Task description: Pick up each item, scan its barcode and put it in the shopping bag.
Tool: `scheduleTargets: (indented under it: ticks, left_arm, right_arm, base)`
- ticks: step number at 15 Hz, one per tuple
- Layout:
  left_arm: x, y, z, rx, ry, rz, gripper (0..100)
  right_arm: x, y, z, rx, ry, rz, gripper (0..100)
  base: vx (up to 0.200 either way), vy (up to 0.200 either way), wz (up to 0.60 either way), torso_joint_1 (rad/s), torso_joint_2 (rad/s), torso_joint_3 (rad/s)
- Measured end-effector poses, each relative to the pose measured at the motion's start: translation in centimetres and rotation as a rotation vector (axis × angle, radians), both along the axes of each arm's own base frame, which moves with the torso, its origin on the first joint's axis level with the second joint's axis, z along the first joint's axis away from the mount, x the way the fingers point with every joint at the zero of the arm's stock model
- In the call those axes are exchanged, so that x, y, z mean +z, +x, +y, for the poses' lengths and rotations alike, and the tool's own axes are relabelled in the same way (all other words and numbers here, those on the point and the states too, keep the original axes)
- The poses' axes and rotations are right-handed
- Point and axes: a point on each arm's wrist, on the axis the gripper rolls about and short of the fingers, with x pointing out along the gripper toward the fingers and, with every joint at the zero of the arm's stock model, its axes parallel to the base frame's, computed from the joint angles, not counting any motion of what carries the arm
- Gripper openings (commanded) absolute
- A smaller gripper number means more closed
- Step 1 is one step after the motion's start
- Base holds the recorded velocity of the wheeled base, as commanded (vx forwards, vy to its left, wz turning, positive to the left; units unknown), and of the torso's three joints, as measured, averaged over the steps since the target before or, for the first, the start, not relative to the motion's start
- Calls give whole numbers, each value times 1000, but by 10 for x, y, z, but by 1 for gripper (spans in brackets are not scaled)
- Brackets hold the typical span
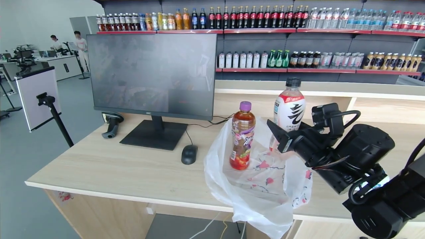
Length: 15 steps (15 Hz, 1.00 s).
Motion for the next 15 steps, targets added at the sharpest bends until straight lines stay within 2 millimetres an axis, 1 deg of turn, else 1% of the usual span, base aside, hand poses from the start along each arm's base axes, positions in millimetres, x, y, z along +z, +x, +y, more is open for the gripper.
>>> scheduleTargets:
  ticks: [9, 12, 15]
  left_arm:
    - [0, 0, 0, 0, 0, 0, 100]
    - [0, 0, 0, 0, 1, 0, 100]
    - [0, 0, 0, 0, 2, 1, 100]
  right_arm:
    - [-35, 34, 4, -30, -14, 71, 0]
    - [-43, 41, 1, -46, -21, 87, 0]
    - [-49, 44, -1, -52, -27, 102, 0]
  base:
    - [0, 0, 0, 0, 0, 0]
    - [0, 0, 0, 0, 0, 0]
    - [0, 0, 0, 0, 0, 0]
